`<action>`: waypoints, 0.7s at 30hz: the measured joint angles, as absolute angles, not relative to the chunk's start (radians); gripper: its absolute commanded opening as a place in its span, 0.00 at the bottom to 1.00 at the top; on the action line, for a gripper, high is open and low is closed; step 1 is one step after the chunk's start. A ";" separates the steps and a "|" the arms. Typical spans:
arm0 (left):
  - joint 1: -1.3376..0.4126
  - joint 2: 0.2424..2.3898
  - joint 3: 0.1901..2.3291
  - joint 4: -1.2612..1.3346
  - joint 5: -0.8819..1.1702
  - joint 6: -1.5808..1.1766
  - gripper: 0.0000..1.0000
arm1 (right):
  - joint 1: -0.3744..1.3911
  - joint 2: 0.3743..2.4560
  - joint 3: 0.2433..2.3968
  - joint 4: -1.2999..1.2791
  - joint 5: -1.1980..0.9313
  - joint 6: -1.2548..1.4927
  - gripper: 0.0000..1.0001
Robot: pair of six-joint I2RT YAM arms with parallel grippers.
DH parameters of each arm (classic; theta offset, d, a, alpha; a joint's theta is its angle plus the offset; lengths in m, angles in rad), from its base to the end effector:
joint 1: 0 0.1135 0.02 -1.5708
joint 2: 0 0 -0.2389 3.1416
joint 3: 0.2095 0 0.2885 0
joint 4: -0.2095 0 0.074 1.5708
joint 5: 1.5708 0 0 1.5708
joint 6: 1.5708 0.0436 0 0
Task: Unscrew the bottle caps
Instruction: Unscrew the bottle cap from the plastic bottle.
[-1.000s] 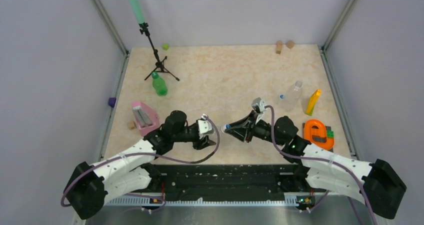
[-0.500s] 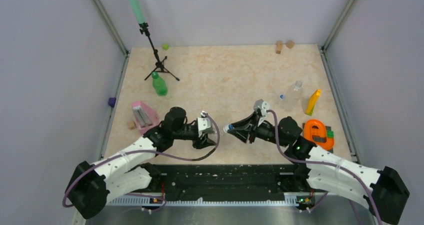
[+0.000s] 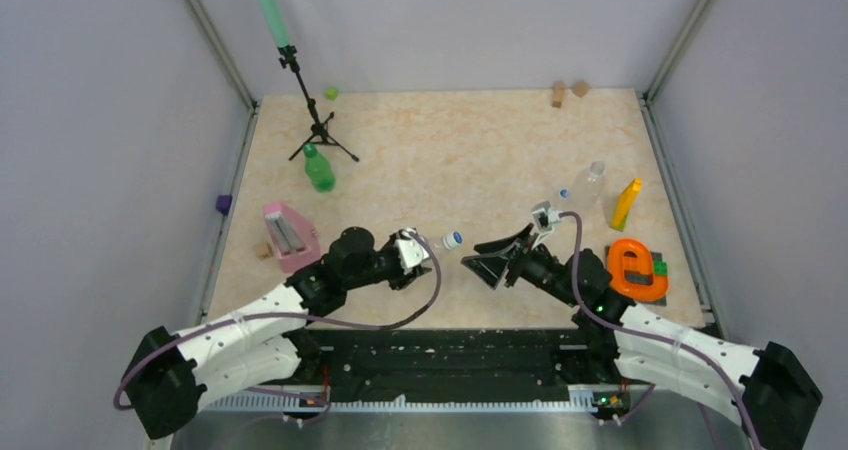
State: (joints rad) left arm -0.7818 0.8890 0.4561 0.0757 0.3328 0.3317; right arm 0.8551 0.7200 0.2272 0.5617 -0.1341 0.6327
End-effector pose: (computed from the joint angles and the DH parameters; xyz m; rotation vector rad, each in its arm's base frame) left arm 0.1736 -0.1924 0.1948 1.2198 1.5307 -0.6195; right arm 0.1494 0.1807 0.1985 -0.2997 1.6191 1.2727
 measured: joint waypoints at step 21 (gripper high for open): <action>-0.977 0.977 0.458 0.091 -0.072 0.455 0.00 | 0.855 0.657 0.196 0.535 -0.007 0.807 0.64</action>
